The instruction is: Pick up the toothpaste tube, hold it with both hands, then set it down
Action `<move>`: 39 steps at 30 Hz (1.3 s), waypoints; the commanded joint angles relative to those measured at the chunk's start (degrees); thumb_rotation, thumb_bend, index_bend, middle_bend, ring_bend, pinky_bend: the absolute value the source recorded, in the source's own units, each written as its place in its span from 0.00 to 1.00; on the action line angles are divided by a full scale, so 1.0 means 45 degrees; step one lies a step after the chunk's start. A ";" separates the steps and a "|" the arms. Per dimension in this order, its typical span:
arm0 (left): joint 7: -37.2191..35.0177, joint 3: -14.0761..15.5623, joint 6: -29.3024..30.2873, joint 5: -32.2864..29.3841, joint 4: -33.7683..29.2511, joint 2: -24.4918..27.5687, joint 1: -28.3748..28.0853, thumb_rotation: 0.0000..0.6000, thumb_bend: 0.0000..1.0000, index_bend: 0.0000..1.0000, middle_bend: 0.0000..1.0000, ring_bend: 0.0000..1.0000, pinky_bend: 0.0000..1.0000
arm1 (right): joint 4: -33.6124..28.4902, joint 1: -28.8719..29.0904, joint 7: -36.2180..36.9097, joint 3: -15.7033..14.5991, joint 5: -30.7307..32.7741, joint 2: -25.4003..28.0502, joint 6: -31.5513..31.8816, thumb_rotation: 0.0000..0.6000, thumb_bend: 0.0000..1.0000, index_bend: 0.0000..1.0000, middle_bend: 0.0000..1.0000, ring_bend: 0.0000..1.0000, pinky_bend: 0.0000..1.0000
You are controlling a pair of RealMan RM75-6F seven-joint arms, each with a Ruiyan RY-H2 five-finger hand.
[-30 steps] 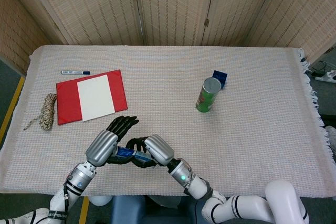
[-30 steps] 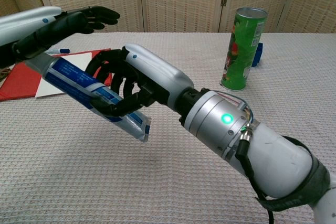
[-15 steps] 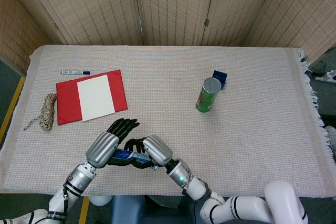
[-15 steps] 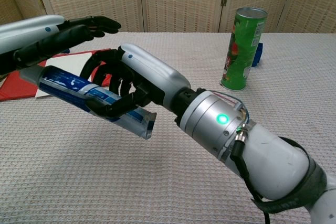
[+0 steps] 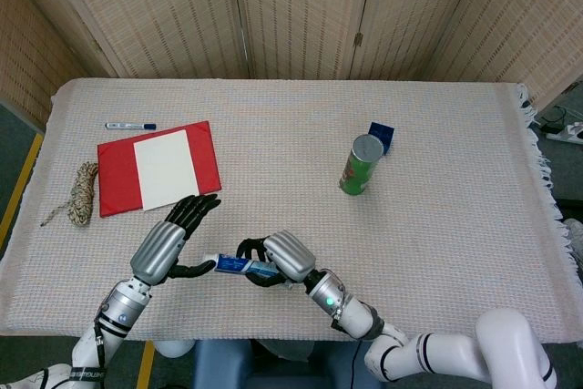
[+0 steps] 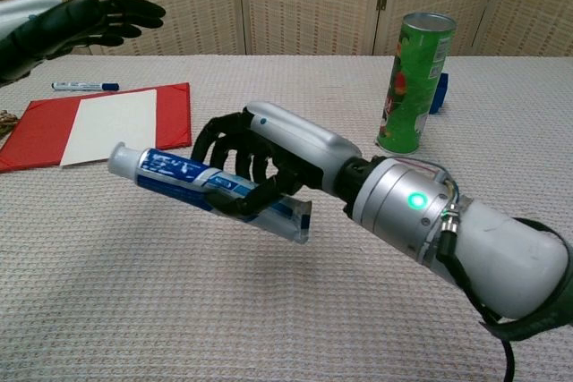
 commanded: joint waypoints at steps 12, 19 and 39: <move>-0.0796 0.0111 0.0463 -0.0519 0.0553 0.0369 0.0703 0.01 0.11 0.00 0.08 0.04 0.00 | 0.0570 0.0522 -0.3103 -0.0211 0.1569 0.1340 -0.2409 1.00 0.90 0.57 0.48 0.53 0.50; -0.0889 0.0044 0.0759 -0.0772 0.0867 0.0415 0.1015 0.01 0.11 0.00 0.08 0.04 0.00 | -0.0040 0.0539 -0.4106 -0.0367 0.2089 0.1928 -0.2912 1.00 0.89 0.14 0.20 0.29 0.31; 0.0442 -0.0131 0.2023 -0.2006 0.2379 0.1463 0.2332 1.00 0.29 0.08 0.12 0.10 0.00 | -0.5566 -0.3770 -0.5526 -0.1422 0.1028 0.8396 0.3036 1.00 0.84 0.15 0.21 0.28 0.24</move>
